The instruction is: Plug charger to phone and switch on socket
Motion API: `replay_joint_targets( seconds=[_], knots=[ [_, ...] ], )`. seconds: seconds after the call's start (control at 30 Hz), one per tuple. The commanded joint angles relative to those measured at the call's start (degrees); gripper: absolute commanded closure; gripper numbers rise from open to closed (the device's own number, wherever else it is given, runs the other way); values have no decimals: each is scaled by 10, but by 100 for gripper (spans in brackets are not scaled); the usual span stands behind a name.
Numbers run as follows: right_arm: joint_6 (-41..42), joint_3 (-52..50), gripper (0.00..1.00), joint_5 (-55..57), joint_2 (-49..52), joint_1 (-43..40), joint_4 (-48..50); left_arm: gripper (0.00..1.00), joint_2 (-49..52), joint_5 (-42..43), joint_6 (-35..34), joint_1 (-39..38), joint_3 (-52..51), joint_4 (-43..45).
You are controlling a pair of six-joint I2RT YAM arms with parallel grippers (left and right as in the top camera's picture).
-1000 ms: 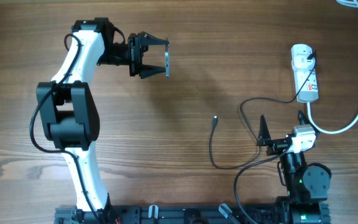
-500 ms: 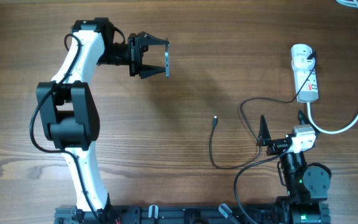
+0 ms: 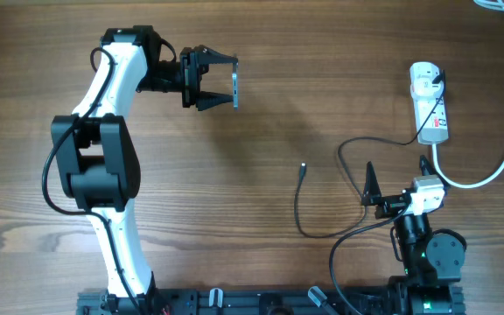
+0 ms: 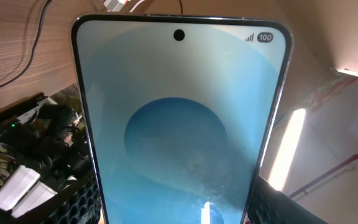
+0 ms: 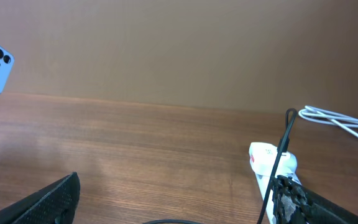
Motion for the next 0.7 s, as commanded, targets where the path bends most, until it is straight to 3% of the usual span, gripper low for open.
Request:
replay_joint_targets(
  seconds=[0.0, 0.67],
  knots=[
    [-1, 0, 0, 6, -2, -2, 2, 31, -26, 32, 7, 2, -1, -2],
    [-1, 0, 1, 6, -2, -2, 2, 31, -26, 32, 7, 2, -1, -2]
  ],
)
